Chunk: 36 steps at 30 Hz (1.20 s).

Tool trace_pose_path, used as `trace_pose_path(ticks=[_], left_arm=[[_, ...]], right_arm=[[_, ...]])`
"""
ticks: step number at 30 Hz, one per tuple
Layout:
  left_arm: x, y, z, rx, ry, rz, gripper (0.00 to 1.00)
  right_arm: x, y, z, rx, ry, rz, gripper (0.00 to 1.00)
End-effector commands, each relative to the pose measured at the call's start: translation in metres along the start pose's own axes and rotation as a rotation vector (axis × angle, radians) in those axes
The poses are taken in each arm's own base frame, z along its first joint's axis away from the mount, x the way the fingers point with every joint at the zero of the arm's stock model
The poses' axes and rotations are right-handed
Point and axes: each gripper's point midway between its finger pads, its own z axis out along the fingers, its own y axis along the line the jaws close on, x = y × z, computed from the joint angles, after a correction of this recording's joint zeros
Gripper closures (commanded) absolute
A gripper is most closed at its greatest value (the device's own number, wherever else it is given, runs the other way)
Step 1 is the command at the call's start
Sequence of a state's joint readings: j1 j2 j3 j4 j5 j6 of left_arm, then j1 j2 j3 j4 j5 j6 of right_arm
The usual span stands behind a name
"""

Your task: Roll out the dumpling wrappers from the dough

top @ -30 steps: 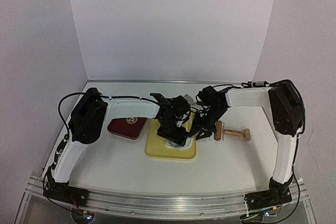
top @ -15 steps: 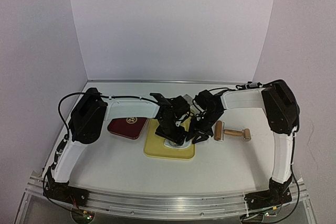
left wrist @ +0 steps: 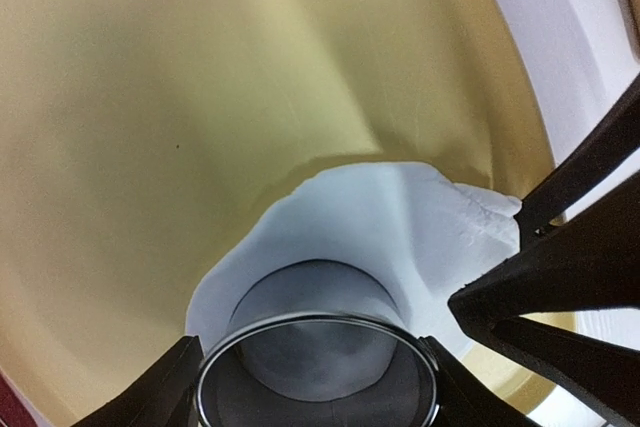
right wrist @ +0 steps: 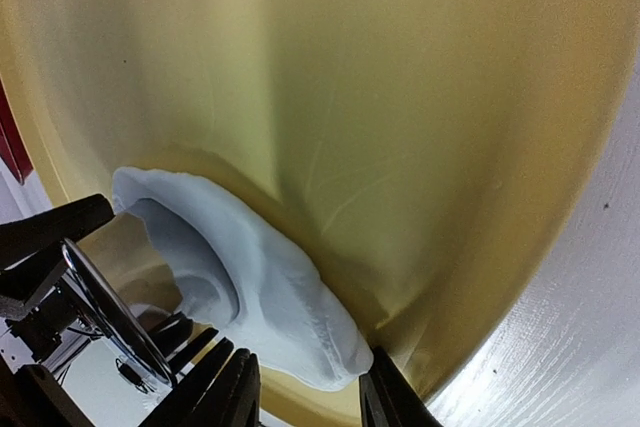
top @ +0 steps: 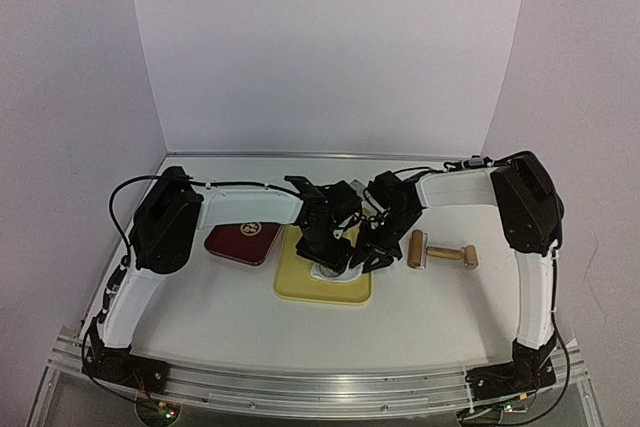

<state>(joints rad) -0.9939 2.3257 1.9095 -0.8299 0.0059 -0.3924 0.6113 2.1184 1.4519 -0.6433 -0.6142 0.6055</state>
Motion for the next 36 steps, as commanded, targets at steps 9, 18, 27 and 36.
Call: trace_pose_path(ticks=[9,18,27,36], left_arm=[[0.002,-0.001,-0.013,0.028,-0.007,0.020,0.55],[0.032,0.014,0.006,-0.020,0.074,0.002,0.76],[0.048,0.040,0.017,-0.134,0.122,-0.074,0.81],[0.053,0.046,0.017,-0.159,0.134,-0.106,0.80]], right_arm=[[0.000,-0.025,0.034,0.068,0.058,0.015,0.70],[-0.003,-0.023,0.040,0.048,0.066,0.008,0.99],[0.001,-0.028,-0.003,0.111,-0.049,0.009,1.00],[0.025,-0.030,-0.024,0.085,0.022,-0.004,1.00]])
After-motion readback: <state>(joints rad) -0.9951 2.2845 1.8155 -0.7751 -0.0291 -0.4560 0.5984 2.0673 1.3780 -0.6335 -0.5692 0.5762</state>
